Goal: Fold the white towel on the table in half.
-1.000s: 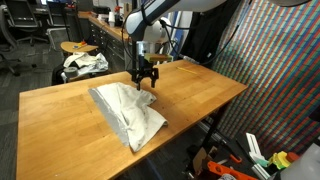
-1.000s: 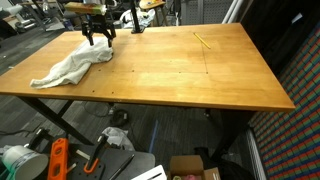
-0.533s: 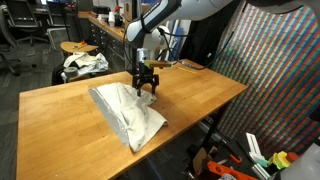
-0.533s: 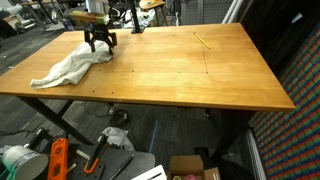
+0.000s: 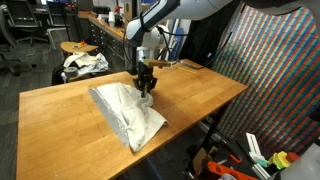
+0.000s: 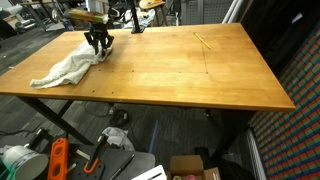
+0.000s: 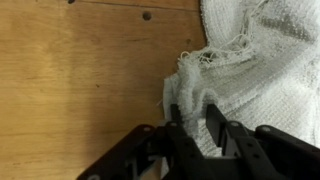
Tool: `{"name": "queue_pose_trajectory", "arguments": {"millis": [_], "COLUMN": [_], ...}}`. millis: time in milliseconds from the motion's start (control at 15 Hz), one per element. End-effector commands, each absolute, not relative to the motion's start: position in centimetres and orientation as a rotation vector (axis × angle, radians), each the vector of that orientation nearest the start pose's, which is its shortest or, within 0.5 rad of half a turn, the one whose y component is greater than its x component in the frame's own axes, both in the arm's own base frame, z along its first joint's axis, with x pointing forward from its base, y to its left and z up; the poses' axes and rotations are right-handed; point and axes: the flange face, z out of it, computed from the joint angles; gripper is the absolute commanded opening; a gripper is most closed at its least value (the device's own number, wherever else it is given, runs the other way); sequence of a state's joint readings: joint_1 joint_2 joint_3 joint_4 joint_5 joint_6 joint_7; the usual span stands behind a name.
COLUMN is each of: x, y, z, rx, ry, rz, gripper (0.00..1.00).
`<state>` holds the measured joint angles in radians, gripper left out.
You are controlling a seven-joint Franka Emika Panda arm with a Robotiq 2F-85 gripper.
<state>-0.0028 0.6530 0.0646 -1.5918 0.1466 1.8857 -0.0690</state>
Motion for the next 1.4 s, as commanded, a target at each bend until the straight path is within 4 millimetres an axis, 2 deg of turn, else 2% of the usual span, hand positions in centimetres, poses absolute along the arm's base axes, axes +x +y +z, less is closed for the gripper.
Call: {"name": "queue_pose_trajectory", "arguments": {"millis": [0,67,200,333,467,600,933,1133,1333], "x": [65.8,65.9,66.3,66.3,66.0,65.6,65.7,66.3,67.4], "y": [5.0,5.1,5.9,7.3,9.5,12.8,21.2,24.9,27.5], "z": [25.2,25.6,27.4,29.7,31.8,33.2,34.6,35.1,34.6], "rx": [-2.904,-2.91,-2.951,-2.993,-3.038,-3.108,-3.224,-3.242,-3.252], "ry": [-0.066,-0.067,-0.066,-0.09,-0.143,-0.231,-0.352,-0.364,-0.323], "rz": [0.501,0.489,0.417,0.379,0.336,0.316,0.26,0.205,0.177], "gripper": [0.1,0.06,0.05,0.1,0.12,0.11,0.1,0.1,0.11]}}
